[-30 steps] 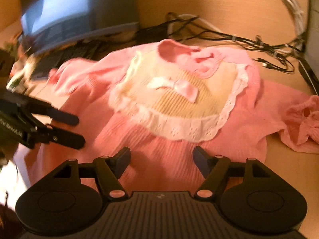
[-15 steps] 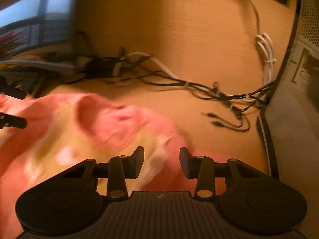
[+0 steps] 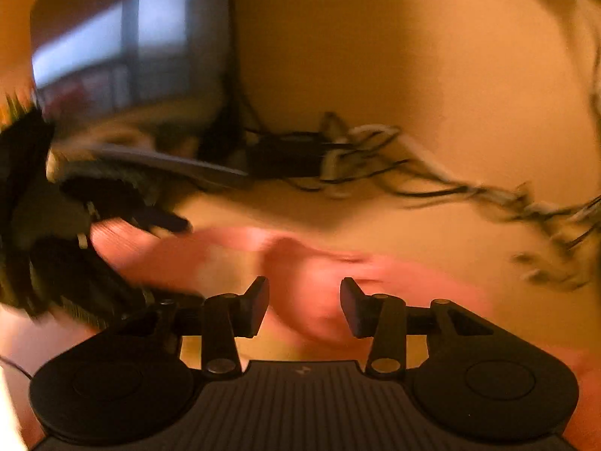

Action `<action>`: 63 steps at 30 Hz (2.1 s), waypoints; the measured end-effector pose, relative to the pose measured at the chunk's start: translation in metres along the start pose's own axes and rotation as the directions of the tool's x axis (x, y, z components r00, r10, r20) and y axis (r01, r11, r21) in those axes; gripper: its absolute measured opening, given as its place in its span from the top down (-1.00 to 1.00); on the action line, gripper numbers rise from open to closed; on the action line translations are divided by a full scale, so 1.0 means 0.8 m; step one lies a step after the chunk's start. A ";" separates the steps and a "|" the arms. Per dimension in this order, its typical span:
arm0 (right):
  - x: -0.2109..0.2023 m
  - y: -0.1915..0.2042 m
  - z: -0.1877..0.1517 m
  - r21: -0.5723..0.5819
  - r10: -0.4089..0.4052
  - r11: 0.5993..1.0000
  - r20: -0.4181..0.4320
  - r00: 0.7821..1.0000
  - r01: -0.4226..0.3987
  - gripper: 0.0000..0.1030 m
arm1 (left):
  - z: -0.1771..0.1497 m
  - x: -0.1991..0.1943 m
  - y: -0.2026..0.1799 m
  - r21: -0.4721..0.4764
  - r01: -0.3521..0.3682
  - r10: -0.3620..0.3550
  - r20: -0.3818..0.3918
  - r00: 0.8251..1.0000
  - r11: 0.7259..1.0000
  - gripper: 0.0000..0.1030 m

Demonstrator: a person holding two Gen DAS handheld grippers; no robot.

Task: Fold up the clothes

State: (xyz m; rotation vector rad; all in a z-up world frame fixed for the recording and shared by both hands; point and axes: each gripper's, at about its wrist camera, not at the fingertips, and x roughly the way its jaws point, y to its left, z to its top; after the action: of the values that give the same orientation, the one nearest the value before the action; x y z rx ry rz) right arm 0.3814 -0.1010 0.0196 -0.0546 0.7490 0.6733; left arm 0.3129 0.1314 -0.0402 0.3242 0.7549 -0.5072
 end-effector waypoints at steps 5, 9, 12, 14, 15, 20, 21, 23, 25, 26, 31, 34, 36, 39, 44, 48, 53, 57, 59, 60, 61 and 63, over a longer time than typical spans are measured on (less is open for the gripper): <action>0.062 0.019 -0.008 0.049 0.113 0.993 -0.094 0.989 -0.109 0.25 | -0.018 -0.028 0.007 -0.057 0.057 -0.056 0.009 0.998 0.997 -0.82; 0.038 0.054 0.015 -0.080 0.142 0.987 0.036 0.989 -0.139 0.87 | -0.035 -0.029 0.016 -0.111 0.057 -0.059 -0.016 0.998 0.992 -0.82; 0.066 0.053 0.033 -0.114 0.033 0.993 0.065 0.997 -0.025 0.90 | -0.045 -0.030 0.022 -0.156 0.078 -0.083 -0.023 0.996 0.985 -0.84; 0.098 0.052 0.033 -0.137 -0.037 0.990 0.013 0.999 0.039 0.84 | -0.047 -0.030 0.020 -0.162 0.080 -0.086 -0.033 0.996 0.984 -0.84; 0.107 0.052 0.032 -0.141 -0.054 0.989 -0.011 0.998 0.052 0.80 | -0.048 -0.029 0.018 -0.162 0.078 -0.085 -0.038 0.996 0.984 -0.84; 0.027 0.045 0.006 -0.163 -0.080 0.982 0.096 0.992 0.095 0.03 | -0.048 -0.048 0.012 -0.142 0.054 -0.059 -0.029 0.998 0.988 -0.84; 0.007 0.038 -0.003 -0.172 -0.118 0.975 0.126 0.985 0.139 0.03 | -0.047 -0.056 0.011 -0.143 0.053 -0.055 -0.011 0.998 0.988 -0.84; -0.023 0.014 -0.025 -0.170 -0.229 0.953 0.128 0.965 0.249 0.03 | -0.041 -0.067 0.010 -0.166 0.075 -0.071 0.029 0.997 0.983 -0.84; -0.032 -0.012 -0.041 -0.128 -0.332 0.932 0.078 0.940 0.339 0.26 | -0.033 -0.072 0.009 -0.205 0.119 -0.106 0.074 0.992 0.971 -0.84; -0.033 -0.024 -0.047 -0.104 -0.366 0.923 0.052 0.929 0.370 0.31 | -0.029 -0.074 0.009 -0.223 0.142 -0.124 0.096 0.988 0.964 -0.84; -0.029 -0.050 -0.064 -0.075 -0.403 0.913 0.004 0.915 0.402 0.31 | -0.015 -0.025 -0.014 -0.236 0.197 -0.185 0.071 0.980 0.952 -0.84; -0.011 -0.056 -0.071 -0.150 -0.474 0.870 0.010 0.880 0.470 0.30 | -0.020 -0.005 -0.020 -0.259 0.185 -0.179 0.045 0.983 0.948 -0.84; -0.002 -0.065 -0.074 -0.165 -0.516 0.843 0.018 0.856 0.512 0.20 | -0.024 0.007 -0.012 -0.285 0.136 -0.137 0.017 0.990 0.949 -0.84; -0.014 -0.080 -0.064 -0.066 -0.571 0.819 0.004 0.821 0.570 0.18 | -0.029 0.020 0.004 -0.294 0.041 -0.048 -0.017 0.999 0.955 -0.75; -0.115 -0.050 -0.107 0.007 -0.465 0.885 0.034 0.884 0.465 -0.17 | -0.035 -0.017 0.018 -0.362 -0.041 0.029 -0.040 0.999 0.931 -0.77; -0.169 -0.017 -0.164 -0.086 -0.415 0.907 -0.037 0.909 0.411 -0.16 | -0.063 -0.075 0.006 -0.408 -0.005 -0.005 -0.022 1.000 0.913 -0.83; -0.220 0.025 -0.235 -0.396 -0.416 0.849 -0.089 0.905 0.351 -0.16 | -0.106 -0.123 -0.050 -0.352 -0.055 0.021 -0.101 0.995 0.935 -0.84; -0.230 0.028 -0.279 -0.514 -0.408 0.807 -0.127 0.904 0.292 -0.13 | -0.138 -0.149 -0.086 -0.362 -0.108 0.057 -0.149 0.987 0.926 -0.86; -0.228 0.035 -0.288 -0.572 -0.410 0.765 -0.077 0.909 0.297 -0.10 | -0.146 -0.157 -0.099 -0.380 -0.125 0.068 -0.159 0.985 0.916 -0.86; -0.224 0.039 -0.289 -0.606 -0.417 0.735 -0.050 0.908 0.304 -0.10 | -0.147 -0.161 -0.103 -0.389 -0.129 0.071 -0.159 0.985 0.912 -0.86; -0.219 0.044 -0.291 -0.640 -0.418 0.704 -0.022 0.908 0.308 -0.10 | -0.148 -0.165 -0.108 -0.397 -0.133 0.074 -0.159 0.984 0.908 -0.86; -0.207 0.054 -0.292 -0.687 -0.400 0.658 0.028 0.916 0.308 -0.08 | -0.150 -0.172 -0.118 -0.412 -0.140 0.081 -0.158 0.984 0.900 -0.88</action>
State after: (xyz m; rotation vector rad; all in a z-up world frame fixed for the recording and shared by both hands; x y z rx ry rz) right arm 0.1246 -0.2219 -0.0383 -0.9208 0.5481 0.5349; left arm 0.1084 0.1515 -0.0331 -0.0050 0.9526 -0.2034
